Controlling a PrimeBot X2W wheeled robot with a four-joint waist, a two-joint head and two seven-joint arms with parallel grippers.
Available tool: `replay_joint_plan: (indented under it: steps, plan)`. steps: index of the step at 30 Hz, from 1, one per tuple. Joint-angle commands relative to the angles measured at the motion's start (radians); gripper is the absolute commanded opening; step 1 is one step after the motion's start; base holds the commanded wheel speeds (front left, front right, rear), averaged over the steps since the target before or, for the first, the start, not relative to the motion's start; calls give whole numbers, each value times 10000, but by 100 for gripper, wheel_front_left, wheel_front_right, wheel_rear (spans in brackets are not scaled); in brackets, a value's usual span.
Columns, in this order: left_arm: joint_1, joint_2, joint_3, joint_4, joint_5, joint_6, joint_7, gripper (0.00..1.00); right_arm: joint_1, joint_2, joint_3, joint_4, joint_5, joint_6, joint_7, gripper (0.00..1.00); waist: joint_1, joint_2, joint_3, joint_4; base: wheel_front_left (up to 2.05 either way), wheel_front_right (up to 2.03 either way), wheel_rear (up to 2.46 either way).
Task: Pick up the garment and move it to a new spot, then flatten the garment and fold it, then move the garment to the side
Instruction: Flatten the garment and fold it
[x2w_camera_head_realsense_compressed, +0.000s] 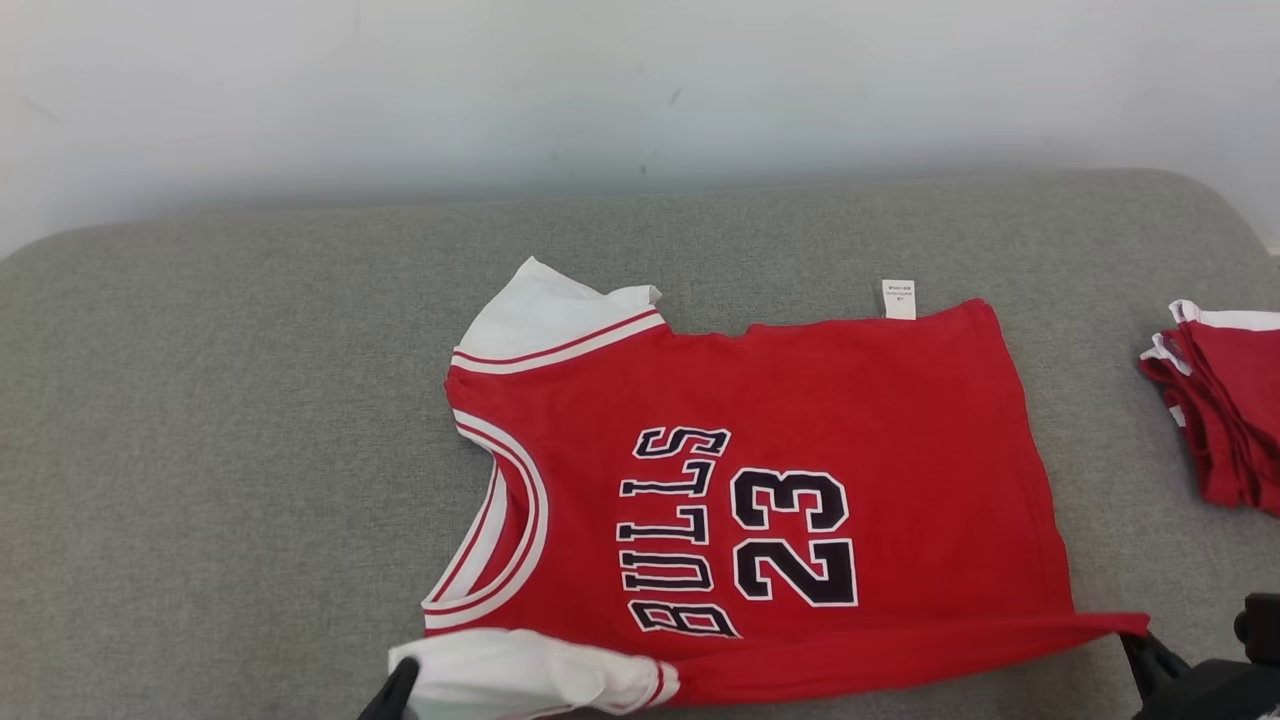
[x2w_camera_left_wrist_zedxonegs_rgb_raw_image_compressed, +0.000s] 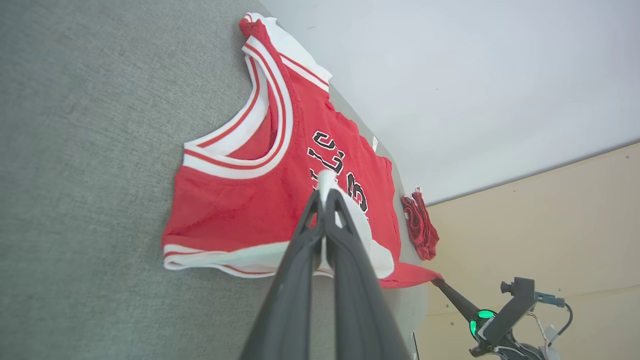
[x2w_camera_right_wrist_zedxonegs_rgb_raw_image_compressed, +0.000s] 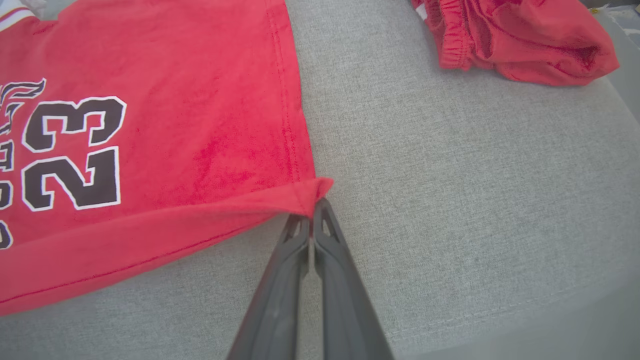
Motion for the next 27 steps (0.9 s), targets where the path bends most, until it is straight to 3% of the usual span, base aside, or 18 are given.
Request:
replay_joint_plan:
  steps: [1, 9, 16, 27]
  plan:
    - [-529, -273, -125, 246, 384, -94, -217, 0, -214, 34, 22, -49, -106, -22, -249, 0, -1, 0, 12, -35, 0, 0, 0]
    - [-2622, -1174, -650, 1848, 1599, -327, -1036, 0, -794, 7, 447, 524, -54, -22, -587, 0, -1, 0, 136, -172, 0, 0, 0]
    - [-3054, -1246, -657, 2323, 1957, -385, -1662, 0, -1089, -102, 448, 721, 13, -22, -868, 0, -1, 0, 240, -225, 0, 0, 0]
    - [-4298, -1555, -992, 3309, 2658, -407, -2502, 0, -2205, -63, 496, 1990, -203, -22, -1552, 0, -1, 0, 558, -116, 0, 0, 0]
